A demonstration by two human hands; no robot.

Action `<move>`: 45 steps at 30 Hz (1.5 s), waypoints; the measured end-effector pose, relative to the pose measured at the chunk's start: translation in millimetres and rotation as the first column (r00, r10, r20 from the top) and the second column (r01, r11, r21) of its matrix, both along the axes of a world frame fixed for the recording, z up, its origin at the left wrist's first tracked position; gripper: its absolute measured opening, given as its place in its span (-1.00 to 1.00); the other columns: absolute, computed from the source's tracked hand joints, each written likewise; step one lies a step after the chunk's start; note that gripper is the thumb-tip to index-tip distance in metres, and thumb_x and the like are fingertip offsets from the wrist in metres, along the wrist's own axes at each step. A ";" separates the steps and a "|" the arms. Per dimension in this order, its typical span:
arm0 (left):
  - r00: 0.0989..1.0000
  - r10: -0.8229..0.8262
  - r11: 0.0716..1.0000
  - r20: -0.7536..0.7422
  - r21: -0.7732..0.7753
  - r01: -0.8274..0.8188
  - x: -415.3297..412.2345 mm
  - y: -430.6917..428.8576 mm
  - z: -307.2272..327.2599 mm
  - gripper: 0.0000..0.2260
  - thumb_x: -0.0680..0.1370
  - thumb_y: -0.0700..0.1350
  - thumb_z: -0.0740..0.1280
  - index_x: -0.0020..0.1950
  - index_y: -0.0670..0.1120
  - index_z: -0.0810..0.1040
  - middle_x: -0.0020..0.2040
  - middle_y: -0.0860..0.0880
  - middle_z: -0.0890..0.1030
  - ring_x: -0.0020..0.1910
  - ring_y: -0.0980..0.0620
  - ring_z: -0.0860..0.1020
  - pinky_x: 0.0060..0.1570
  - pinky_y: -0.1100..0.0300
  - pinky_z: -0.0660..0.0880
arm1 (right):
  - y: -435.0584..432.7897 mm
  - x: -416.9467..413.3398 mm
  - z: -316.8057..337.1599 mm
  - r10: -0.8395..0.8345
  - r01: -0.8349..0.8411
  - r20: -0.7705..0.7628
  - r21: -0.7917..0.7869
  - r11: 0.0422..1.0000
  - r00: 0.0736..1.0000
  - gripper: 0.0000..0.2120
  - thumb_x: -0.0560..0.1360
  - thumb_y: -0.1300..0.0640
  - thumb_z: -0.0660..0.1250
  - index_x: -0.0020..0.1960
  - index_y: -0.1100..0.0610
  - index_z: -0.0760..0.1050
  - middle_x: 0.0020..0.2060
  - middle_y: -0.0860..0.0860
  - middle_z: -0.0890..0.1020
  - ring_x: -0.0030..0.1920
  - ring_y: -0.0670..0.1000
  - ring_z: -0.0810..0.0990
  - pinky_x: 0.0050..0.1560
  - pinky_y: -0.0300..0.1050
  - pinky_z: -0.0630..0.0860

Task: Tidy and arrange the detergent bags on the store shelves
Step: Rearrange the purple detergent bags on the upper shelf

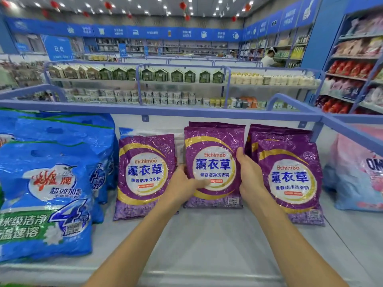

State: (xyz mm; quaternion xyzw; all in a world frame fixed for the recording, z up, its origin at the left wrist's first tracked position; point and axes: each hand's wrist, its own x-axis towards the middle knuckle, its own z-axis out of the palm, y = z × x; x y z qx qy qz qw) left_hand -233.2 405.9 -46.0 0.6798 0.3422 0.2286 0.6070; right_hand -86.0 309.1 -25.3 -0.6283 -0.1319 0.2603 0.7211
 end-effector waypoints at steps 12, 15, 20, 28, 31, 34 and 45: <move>0.992 -0.107 0.944 -0.063 0.306 0.121 11.8 -14.1 -17.1 -0.27 0.36 -0.24 0.63 0.43 0.09 0.38 0.10 0.24 0.61 0.06 0.37 0.58 -0.16 0.56 0.47 | -44.3 -8.6 -49.5 0.262 -0.012 0.438 -0.495 0.869 0.860 -0.10 0.34 0.37 0.57 0.48 0.11 0.11 0.26 0.03 0.50 0.29 0.07 0.51 0.17 -0.15 0.43; 0.995 -0.083 0.951 -0.057 0.295 0.096 12.9 -14.4 -18.0 -0.24 0.34 -0.21 0.65 0.42 0.11 0.36 0.05 0.28 0.60 -0.04 0.49 0.55 -0.18 0.56 0.48 | -46.8 -6.9 -47.5 0.287 0.000 0.472 -0.519 0.855 0.833 -0.08 0.35 0.31 0.61 0.51 0.13 0.11 0.32 0.04 0.49 0.29 0.02 0.49 0.22 -0.14 0.42; 0.993 -0.046 0.936 -0.109 0.343 0.081 4.0 -18.2 -7.9 -0.28 0.42 -0.13 0.61 0.49 0.04 0.34 0.17 0.24 0.57 0.02 0.36 0.54 -0.01 0.48 0.49 | -55.3 -19.0 -44.2 0.316 0.067 0.554 -0.563 0.824 0.770 -0.02 0.37 0.14 0.62 0.58 0.09 0.09 0.46 0.07 0.43 0.44 0.11 0.44 0.42 0.06 0.45; 0.873 0.477 0.753 0.104 0.464 -0.466 -73.5 13.4 5.0 -0.78 0.52 -0.08 0.50 0.15 0.07 0.62 -0.07 0.14 0.69 -0.07 0.15 0.65 -0.03 0.07 0.65 | -28.4 -75.5 -21.0 0.429 -0.045 0.704 -0.493 0.869 0.566 -0.44 0.55 0.02 0.44 0.49 0.05 0.35 0.37 -0.08 0.40 0.28 -0.08 0.46 0.21 -0.20 0.41; 0.813 0.582 0.689 0.020 0.519 -0.506 -103.0 24.1 -2.3 -0.63 0.52 0.03 0.48 0.30 0.00 0.56 0.17 0.06 0.63 0.14 0.07 0.58 0.21 0.00 0.55 | -1.5 -90.8 -19.7 0.473 -0.175 0.635 -0.475 0.863 0.611 -0.53 0.56 -0.03 0.44 0.40 0.04 0.42 0.26 -0.07 0.46 0.07 -0.14 0.46 0.06 -0.23 0.38; 0.792 0.603 0.707 -0.091 0.521 -0.478 -121.0 34.8 -8.6 -0.38 0.48 0.21 0.44 0.44 -0.06 0.42 0.30 -0.05 0.53 0.26 -0.05 0.53 0.29 -0.10 0.51 | 15.1 -105.8 -20.0 0.454 -0.236 0.600 -0.408 0.882 0.659 -0.61 0.56 -0.03 0.44 0.31 0.03 0.43 0.19 -0.05 0.52 0.06 -0.11 0.52 0.05 -0.16 0.46; 0.893 0.450 0.893 -0.026 0.042 -0.449 -135.5 71.8 -16.3 -0.63 0.57 0.00 0.45 0.31 -0.12 0.49 0.17 -0.06 0.66 0.08 -0.04 0.66 0.17 -0.09 0.62 | 61.5 -129.5 -40.9 0.408 -0.388 0.093 -0.183 0.904 0.908 -0.59 0.55 0.08 0.48 0.35 0.08 0.47 0.05 0.05 0.73 0.06 0.15 0.73 0.14 0.25 0.64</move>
